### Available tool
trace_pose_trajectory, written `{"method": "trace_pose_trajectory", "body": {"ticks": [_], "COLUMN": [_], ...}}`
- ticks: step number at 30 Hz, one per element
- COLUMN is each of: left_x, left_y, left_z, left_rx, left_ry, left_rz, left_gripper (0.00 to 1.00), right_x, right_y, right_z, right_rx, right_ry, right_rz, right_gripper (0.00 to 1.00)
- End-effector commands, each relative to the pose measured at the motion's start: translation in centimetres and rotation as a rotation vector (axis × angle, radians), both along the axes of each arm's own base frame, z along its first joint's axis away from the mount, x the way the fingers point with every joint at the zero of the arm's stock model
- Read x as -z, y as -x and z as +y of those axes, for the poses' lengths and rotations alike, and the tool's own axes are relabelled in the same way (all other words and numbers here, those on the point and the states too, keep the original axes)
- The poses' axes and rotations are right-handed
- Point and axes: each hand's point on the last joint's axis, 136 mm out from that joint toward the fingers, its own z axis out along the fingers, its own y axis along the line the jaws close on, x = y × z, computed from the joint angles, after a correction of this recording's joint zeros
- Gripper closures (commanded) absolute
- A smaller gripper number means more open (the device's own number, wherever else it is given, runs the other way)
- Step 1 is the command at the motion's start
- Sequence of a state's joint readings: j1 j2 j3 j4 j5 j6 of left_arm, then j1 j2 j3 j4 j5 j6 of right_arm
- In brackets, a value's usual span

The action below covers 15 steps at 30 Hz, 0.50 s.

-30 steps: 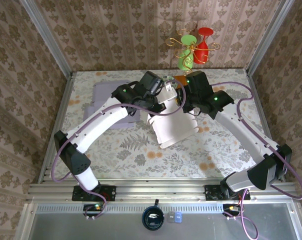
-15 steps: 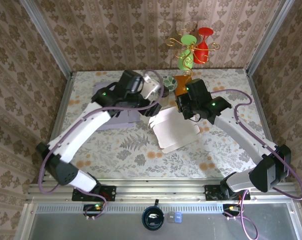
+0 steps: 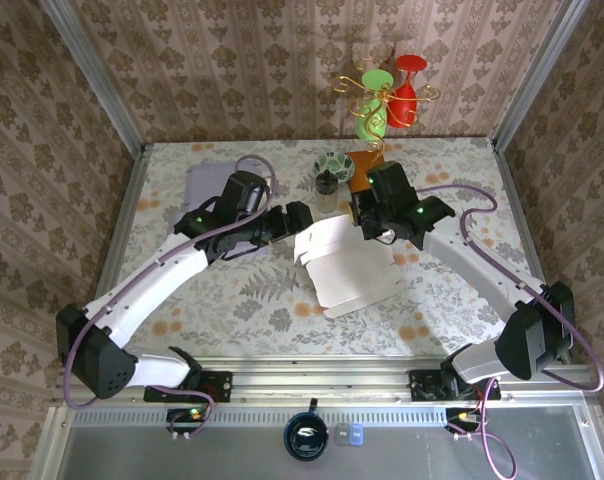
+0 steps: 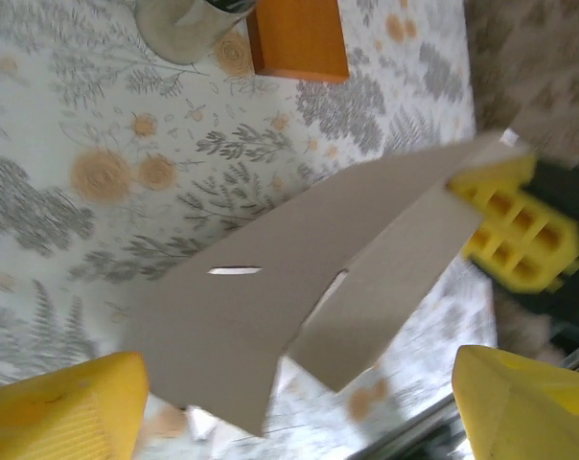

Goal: Fold the paper box

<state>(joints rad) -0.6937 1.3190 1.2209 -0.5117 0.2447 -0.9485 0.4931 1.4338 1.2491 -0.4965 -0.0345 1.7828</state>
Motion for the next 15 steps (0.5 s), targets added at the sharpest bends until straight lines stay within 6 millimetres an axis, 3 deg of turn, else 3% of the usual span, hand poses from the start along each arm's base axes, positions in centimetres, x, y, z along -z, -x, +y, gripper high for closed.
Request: {"method": "trace_pose_trajectory", "body": {"ticks": [1,5,9,15], "left_x": [-2.4,-2.7,-0.7,0.1], "left_y": [-0.2,0.5,2.2,1.7], "left_z": [-1.0,-0.3,1.2,-1.6], "left_rx": [-0.195,-0.332,-0.479,-0.494], "left_ry": [0.271,0.369,0.401,0.501], "left_rz": [0.189,0.27,0.416,0.468], "left_gripper": [0.2,0.21,0.26,0.28], "right_x": [1.0,1.3,1.7,2.0], "right_y": [-0.5,-0.7,-0.7,-0.7], "right_z": [-0.3,-0.5,-0.7,-0.5], "right_rx": [0.036,0.041,0.043,0.035], "right_ry": [-0.004,0.005,0.008,0.003], "right_rz": [0.012,0.012,0.015,0.019], "right_gripper": [1.0,1.0,1.0,1.0]}}
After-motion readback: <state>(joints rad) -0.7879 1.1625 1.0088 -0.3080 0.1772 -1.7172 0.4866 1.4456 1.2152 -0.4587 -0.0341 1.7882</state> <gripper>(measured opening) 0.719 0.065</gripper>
